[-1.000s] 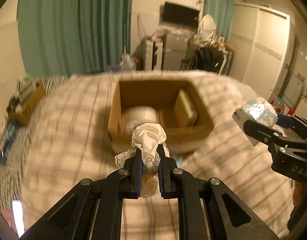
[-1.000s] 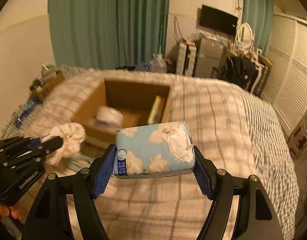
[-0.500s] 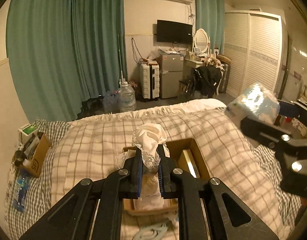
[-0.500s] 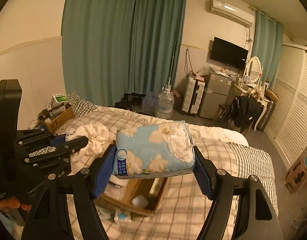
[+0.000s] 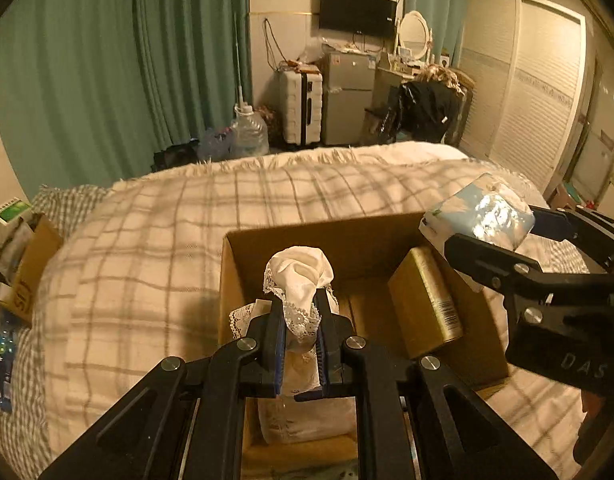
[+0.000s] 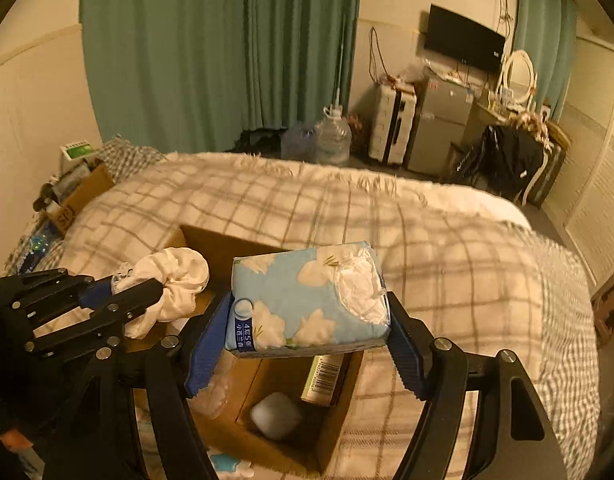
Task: Organize objects
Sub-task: 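Carry the cloth and tissue pack over the box and release both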
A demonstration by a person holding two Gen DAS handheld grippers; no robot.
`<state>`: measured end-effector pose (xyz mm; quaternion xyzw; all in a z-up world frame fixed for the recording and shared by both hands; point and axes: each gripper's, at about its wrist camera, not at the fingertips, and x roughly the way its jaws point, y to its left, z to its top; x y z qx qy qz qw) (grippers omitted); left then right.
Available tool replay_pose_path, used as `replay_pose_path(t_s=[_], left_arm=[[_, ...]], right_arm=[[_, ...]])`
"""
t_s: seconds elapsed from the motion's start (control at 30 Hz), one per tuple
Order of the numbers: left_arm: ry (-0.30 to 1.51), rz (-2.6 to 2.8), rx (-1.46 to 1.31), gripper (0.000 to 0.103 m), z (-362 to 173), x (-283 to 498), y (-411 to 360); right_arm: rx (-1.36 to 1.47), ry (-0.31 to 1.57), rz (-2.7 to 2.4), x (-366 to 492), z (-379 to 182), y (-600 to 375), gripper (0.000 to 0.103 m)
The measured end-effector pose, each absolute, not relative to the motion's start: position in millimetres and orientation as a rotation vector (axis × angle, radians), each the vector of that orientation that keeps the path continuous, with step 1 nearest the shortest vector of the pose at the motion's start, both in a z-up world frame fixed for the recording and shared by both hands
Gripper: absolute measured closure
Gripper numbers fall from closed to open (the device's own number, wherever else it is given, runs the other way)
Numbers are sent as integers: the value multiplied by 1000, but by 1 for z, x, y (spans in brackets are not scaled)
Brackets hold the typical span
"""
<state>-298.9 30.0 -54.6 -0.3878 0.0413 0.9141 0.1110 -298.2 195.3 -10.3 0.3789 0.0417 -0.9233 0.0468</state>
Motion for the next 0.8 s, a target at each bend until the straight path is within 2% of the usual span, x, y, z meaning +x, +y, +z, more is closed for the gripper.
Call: replay_pose_path(t_s=[0.13, 0.17, 0.2, 0.27, 0.33, 0.37, 0.47, 0.53, 0.6, 0.7, 0.8], left_arm=[[107, 2657, -1117, 89, -63, -302, 31], [108, 2649, -1109, 88, -62, -303, 32], [113, 2645, -1103, 84, -60, -301, 35], [134, 2653, -1084, 71, -55, -298, 38], [169, 2678, -1051, 36, -49, -293, 37], [198, 2699, -1020, 31, -43, -286, 37], [251, 2719, -987, 27, -30, -269, 34], [266, 2752, -1004, 14, -20, -254, 29], [221, 2777, -973, 5, -11, -235, 22], [146, 2807, -928, 0, 1, -203, 8], [123, 2844, -928, 0, 3, -176, -2]], right_arm=[[1151, 83, -2807, -307, -22, 198, 30], [1136, 69, -2806, -307, -23, 199, 26], [1117, 51, -2799, -307, -23, 201, 18], [1046, 11, -2808, -301, -18, 203, 8], [991, 2, -2844, -295, -8, 205, 8], [970, 3, -2856, -290, -1, 206, 8], [892, 40, -2898, -267, 24, 207, 8], [794, 108, -2957, -240, 45, 206, 6], [667, 192, -3009, -206, 66, 202, 0], [544, 257, -3056, -168, 89, 199, 1], [548, 285, -3090, -145, 96, 198, 0]])
